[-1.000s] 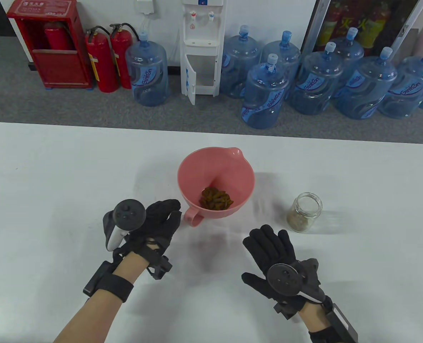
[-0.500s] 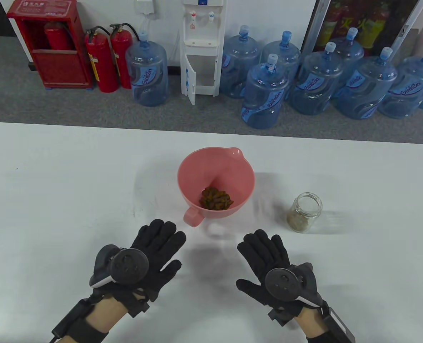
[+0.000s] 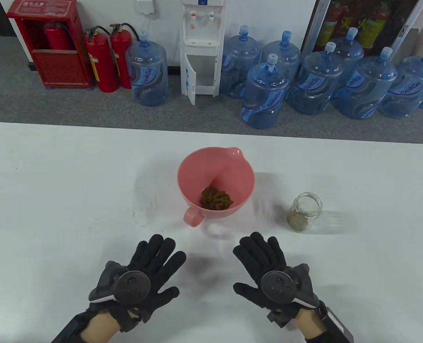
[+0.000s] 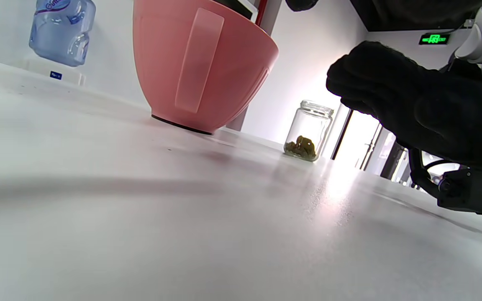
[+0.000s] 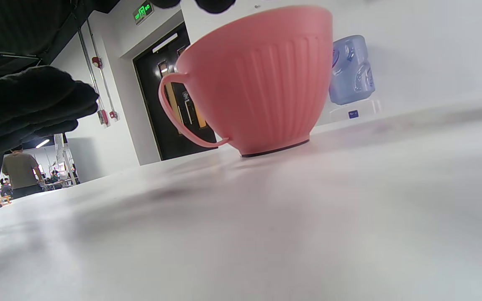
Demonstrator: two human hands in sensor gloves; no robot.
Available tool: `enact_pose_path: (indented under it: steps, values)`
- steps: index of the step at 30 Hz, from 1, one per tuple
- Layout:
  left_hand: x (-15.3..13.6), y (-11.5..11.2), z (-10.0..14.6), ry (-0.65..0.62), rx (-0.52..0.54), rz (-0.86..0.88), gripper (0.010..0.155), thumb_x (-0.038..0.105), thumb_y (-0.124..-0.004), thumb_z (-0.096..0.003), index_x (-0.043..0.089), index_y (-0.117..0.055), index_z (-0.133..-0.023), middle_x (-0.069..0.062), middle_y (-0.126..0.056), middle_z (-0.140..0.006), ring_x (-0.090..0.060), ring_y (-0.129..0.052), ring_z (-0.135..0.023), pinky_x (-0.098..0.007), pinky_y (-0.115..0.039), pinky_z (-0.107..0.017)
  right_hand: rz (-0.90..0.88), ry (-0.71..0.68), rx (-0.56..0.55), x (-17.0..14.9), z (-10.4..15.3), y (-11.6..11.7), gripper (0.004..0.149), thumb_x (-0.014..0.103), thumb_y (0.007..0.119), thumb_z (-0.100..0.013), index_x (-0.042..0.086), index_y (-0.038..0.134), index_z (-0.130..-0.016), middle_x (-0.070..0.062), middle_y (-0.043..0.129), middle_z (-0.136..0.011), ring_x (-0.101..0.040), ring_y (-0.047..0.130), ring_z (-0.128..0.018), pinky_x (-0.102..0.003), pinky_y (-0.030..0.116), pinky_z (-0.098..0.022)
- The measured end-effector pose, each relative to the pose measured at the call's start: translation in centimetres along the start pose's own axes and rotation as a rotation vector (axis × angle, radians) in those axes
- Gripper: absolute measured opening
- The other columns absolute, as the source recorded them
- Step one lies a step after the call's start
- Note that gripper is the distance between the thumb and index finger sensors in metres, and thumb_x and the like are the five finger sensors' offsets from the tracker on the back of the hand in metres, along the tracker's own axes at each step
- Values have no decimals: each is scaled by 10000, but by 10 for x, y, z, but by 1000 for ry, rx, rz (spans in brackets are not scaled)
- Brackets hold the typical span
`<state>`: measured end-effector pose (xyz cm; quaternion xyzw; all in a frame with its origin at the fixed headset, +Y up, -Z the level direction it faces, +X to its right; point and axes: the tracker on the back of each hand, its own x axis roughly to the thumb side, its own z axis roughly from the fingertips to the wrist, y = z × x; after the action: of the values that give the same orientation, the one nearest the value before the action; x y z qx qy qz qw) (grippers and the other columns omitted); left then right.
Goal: Hold salad bowl and receive raisins poured from storage jar
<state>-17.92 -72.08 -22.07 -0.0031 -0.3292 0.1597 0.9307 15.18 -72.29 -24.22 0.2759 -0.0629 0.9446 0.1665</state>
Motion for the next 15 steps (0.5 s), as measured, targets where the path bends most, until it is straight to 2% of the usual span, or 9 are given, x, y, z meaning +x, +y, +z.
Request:
enact_pose_path:
  steps: [15]
  values:
    - [4,2,1,-24,10,12,726,652,-592,-437,389,-391,-1083,-31,-231,-1156,-383,-174,-1117,-584,-232,-734,-17,0,16,1,0,1,872,711,659,-324,406,235,-1024,69,189,-1123,-236,204,-1098,-565,182,-787]
